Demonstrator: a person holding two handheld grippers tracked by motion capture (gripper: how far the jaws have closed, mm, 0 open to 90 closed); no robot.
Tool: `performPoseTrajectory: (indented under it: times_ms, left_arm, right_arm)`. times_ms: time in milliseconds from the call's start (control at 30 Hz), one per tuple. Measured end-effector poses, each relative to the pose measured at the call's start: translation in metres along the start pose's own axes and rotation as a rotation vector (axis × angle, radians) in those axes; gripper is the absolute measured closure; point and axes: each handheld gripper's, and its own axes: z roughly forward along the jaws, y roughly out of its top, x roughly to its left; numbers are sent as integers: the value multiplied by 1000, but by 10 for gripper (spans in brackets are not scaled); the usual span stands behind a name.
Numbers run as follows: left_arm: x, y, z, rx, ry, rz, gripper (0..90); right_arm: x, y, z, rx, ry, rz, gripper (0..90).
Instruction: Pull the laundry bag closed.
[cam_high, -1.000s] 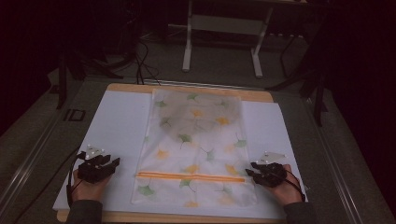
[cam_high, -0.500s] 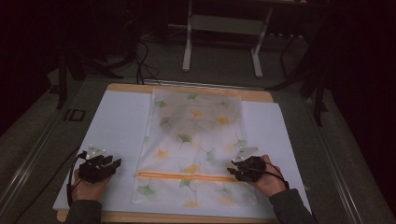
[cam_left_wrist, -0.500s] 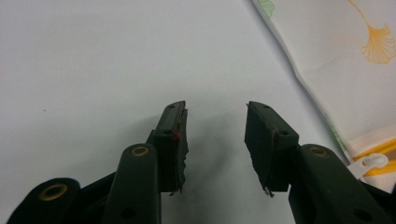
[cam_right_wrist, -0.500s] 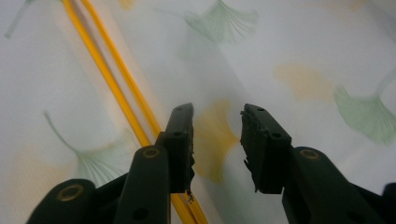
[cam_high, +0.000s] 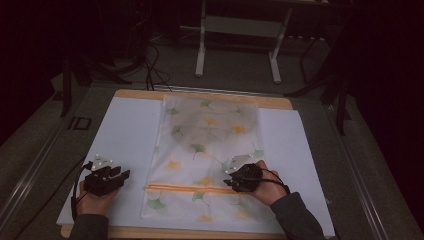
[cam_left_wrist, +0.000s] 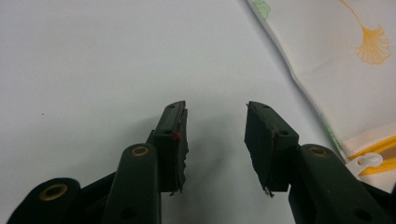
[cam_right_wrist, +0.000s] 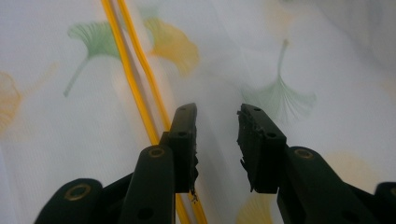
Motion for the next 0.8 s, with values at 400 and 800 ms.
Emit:
performPoseTrajectory:
  times_ms: [400,800]
  left_arm:
    - [1,0,-1,-3,-12,1,618]
    - [3,0,-3,-13,-5,-8,614]
  right_arm:
    - [17,29,20,-41,53,-41,672]
    - [34,58,40,-111,92,-80,723]
